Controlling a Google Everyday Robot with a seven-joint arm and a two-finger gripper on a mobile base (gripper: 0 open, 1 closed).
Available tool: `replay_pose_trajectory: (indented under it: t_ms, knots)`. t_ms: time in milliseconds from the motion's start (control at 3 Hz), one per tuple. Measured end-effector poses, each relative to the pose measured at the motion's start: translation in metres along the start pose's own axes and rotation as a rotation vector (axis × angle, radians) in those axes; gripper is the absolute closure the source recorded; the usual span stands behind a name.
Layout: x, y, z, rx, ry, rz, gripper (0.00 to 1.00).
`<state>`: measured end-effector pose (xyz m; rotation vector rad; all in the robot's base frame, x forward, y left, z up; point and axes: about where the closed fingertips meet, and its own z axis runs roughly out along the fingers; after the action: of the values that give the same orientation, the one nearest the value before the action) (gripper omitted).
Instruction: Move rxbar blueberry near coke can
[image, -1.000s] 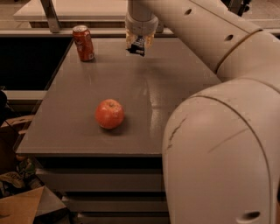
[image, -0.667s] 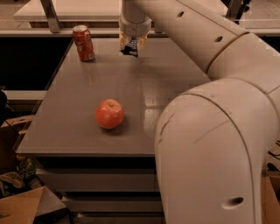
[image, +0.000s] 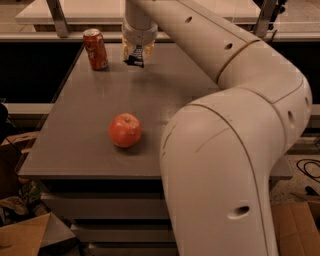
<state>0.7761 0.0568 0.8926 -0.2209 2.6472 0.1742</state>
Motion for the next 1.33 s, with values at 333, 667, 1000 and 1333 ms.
replay_pose_trajectory:
  t_ms: [333, 667, 1000, 1333]
  knots:
    - [-0.002, 0.018, 0.007, -0.011, 0.005, -0.005, 1.00]
    - [-0.007, 0.030, 0.012, -0.015, 0.006, -0.002, 0.83]
    - [-0.011, 0.038, 0.015, -0.021, 0.006, 0.000, 0.61]
    - [-0.014, 0.040, 0.016, -0.023, 0.009, 0.007, 0.38]
